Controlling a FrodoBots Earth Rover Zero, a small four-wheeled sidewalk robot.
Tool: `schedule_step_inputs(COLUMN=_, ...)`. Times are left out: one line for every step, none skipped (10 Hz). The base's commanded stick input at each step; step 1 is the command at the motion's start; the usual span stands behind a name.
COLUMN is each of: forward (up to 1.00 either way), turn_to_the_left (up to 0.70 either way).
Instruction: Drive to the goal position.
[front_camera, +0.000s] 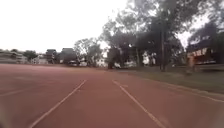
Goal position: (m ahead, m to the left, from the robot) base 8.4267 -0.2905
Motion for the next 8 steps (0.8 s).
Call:
schedule_step_inputs(forward=0.50, turn_to_the_left=0.00)
schedule_step_inputs(forward=0.50, turn_to_the_left=0.00)
schedule_step_inputs(forward=0.50, turn_to_the_left=0.00)
schedule_step_inputs(forward=0.50, turn_to_the_left=0.00)
schedule_step_inputs(forward=0.50, turn_to_the_left=0.00)
schedule_step_inputs(forward=0.50, turn_to_the_left=0.00)
schedule_step_inputs(forward=0.50, turn_to_the_left=0.00)
schedule_step_inputs(forward=0.50, turn_to_the_left=0.00)
